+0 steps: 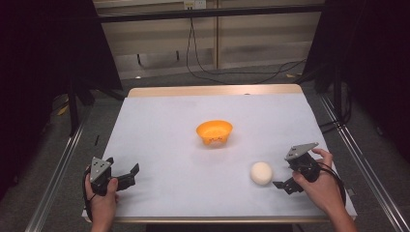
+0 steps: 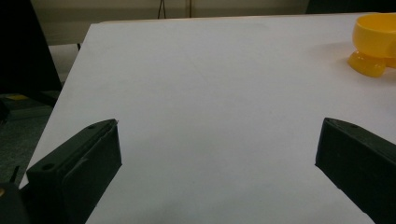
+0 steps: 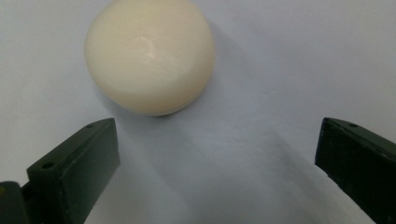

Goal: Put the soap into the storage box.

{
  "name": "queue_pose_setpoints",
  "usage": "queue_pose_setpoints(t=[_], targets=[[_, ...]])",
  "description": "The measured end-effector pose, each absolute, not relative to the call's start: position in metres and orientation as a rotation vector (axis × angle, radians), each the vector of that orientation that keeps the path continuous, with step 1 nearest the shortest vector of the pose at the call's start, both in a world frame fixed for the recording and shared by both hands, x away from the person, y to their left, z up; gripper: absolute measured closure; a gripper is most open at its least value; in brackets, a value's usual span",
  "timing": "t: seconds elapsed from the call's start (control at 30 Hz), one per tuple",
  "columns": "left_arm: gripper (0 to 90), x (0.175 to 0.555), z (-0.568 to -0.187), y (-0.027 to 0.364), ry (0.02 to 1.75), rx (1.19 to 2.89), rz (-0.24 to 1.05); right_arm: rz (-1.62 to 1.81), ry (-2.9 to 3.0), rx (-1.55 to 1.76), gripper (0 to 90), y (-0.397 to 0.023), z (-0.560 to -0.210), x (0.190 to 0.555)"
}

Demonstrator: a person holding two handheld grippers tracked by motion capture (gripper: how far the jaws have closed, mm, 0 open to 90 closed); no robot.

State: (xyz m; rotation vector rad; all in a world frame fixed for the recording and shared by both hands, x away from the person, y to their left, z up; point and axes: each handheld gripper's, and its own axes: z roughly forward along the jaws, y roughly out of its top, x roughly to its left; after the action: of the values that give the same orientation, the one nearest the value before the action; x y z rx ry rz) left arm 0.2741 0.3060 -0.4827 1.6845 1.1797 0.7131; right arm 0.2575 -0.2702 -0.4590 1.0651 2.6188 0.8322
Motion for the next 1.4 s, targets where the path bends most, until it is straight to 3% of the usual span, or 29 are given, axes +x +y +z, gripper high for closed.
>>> queue_pose_setpoints(t=[1.4], targets=[[0.0,0.274,-0.483,0.305,1.177,1.681,0.713,0.813,2.782,0.944,1.2,-0.217,-0.457,0.275]])
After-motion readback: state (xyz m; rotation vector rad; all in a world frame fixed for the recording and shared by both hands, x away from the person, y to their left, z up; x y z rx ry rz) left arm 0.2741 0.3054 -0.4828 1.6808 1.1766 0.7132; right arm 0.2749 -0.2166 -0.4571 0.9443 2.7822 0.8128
